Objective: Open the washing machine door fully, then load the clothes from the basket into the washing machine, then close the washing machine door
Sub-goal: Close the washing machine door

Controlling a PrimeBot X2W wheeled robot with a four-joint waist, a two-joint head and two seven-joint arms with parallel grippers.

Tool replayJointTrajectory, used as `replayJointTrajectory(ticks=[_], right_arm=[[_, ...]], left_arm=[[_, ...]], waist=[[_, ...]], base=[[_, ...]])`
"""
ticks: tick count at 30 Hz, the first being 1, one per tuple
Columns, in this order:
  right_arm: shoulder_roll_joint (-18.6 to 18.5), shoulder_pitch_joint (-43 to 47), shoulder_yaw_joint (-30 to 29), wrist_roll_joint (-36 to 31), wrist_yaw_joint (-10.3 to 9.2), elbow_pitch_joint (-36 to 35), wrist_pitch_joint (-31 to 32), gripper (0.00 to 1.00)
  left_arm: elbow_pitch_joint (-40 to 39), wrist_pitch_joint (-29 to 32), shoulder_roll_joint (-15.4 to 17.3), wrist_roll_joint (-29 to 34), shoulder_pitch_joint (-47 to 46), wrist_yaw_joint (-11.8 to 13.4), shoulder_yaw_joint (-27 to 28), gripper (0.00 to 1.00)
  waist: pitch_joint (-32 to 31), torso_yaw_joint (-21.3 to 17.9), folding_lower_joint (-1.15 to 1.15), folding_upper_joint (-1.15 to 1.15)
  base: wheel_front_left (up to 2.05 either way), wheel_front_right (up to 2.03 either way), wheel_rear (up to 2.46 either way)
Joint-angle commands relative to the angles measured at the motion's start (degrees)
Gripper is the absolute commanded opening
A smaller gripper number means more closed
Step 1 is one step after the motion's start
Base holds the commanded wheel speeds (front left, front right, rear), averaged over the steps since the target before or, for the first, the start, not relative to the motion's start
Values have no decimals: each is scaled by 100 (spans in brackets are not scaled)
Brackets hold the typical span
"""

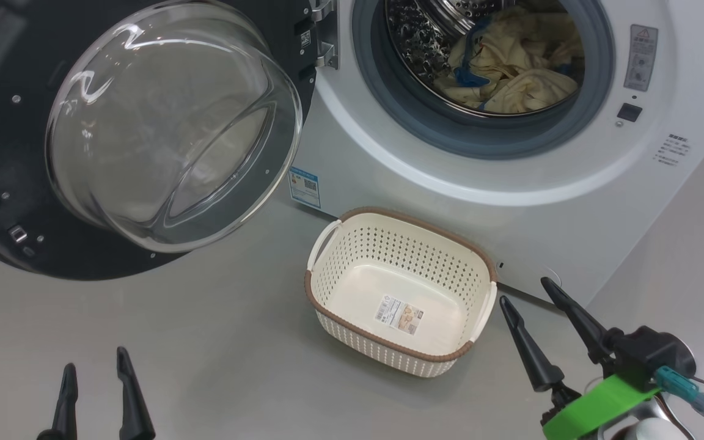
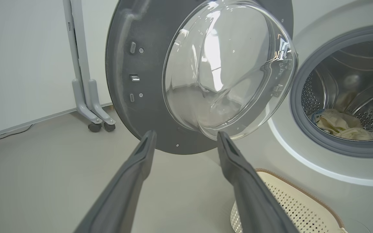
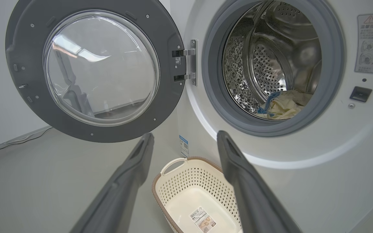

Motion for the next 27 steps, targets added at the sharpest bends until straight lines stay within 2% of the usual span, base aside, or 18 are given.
replayJointTrajectory(ticks=[1, 2, 3, 4, 5, 8, 11, 17, 21, 23, 24, 27], right_arm=[[-109, -270, 96, -42, -16, -156, -38, 100], [-112, -272, 103, -41, -16, -157, -38, 100], [-114, -274, 110, -40, -16, -158, -38, 100], [-116, -276, 117, -37, -16, -159, -38, 100], [-116, -279, 122, -35, -16, -159, -38, 100], [-113, -298, 144, -35, -16, -158, -38, 100], [-103, -295, 131, -29, -16, -166, -38, 100], [-78, -290, 135, -30, -16, -158, -38, 100], [-73, -304, 135, -32, -16, -162, -38, 100], [-75, -325, 143, -32, -16, -163, -38, 100], [-75, -325, 143, -32, -16, -163, -38, 100], [-89, -365, 164, -31, -16, -162, -38, 100]], left_arm=[[-206, -80, 5, -104, -114, 86, 219, 100], [-199, -80, 5, -171, -104, 112, 251, 100], [-187, -80, 5, -242, -101, 129, 296, 86], [-171, -80, 5, -398, -103, 129, 346, 29], [-151, -80, 5, -637, -100, 130, 425, 0], [-110, -80, 5, -1501, -136, 108, 863, 0], [51, -80, 5, -2517, -242, -50, 1486, 0], [701, -67, 15, -3633, -541, -532, 2585, 0], [1092, 389, 448, -4605, -980, -639, 3228, 0], [1256, 695, 790, -5003, -1217, -543, 3540, 0], [1256, 695, 790, -5003, -1217, -543, 3540, 0], [1451, 1100, 1280, -5589, -1624, -305, 4008, 0]], waist=[[2, 12, 0, 0], [6, 13, 0, 0], [8, 14, 0, 0], [11, 13, 0, 0], [15, 10, 0, 0], [39, -21, 0, 0], [60, -47, 0, 0], [90, -115, 0, 0], [132, -138, 0, 0], [168, -165, 0, 0], [168, -165, 0, 0], [226, -221, 0, 0]], base=[[0, 0, 0], [0, 0, 0], [0, 0, 0], [0, 0, 0], [0, 0, 0], [0, 0, 0], [0, 0, 0], [0, 0, 0], [0, 0, 0], [0, 0, 0], [0, 0, 0], [0, 0, 0]])
